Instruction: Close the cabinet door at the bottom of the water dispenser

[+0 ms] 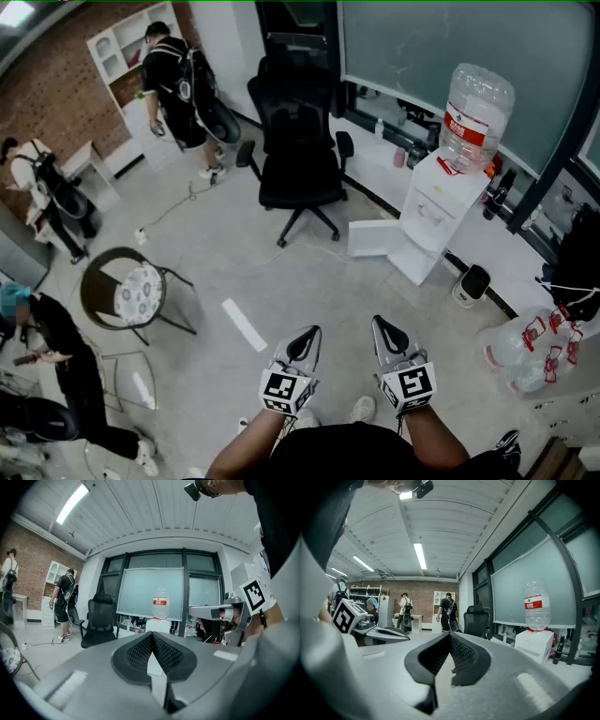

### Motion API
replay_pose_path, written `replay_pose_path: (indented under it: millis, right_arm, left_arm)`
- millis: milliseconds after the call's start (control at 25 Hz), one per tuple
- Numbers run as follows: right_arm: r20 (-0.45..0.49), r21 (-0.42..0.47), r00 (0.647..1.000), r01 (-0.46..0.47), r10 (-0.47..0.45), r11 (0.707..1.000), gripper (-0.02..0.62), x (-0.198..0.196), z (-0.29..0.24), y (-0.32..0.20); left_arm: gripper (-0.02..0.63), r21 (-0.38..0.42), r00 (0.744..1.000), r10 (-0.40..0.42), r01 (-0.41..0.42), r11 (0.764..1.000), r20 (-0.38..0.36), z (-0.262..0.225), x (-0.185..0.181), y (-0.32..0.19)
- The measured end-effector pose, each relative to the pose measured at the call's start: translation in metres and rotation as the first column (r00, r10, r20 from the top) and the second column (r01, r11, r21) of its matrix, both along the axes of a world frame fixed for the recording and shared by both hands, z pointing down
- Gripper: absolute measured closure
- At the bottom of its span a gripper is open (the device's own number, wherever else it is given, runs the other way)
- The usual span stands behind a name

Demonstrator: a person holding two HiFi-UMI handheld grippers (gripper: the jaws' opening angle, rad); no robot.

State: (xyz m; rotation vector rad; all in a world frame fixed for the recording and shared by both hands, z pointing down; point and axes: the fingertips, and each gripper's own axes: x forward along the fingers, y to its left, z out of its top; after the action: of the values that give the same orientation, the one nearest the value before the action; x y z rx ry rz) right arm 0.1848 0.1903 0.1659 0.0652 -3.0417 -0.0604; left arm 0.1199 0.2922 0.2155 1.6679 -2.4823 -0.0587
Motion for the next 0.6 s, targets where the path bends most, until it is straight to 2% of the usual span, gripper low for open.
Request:
replay_pose_path:
  millis: [160,600]
  right_arm:
    - [-0.011,-0.005,1.000,-0.005,0.005,1.000,0.594,0.001,0.006,0.002]
    - [-0.020,-0.034,1.000,-0.017,0.016,0.999,0.592,0.005,0.018,0.041]
  left_arm:
    - [0.588,-0.005,1.000,0.006,-0.006,1.000,0.029,-0.005,0.002,0.003]
    - [0.588,-0.015,0.999,0.030,-0.030,0.999,0.020,0.008,0.002,0.044]
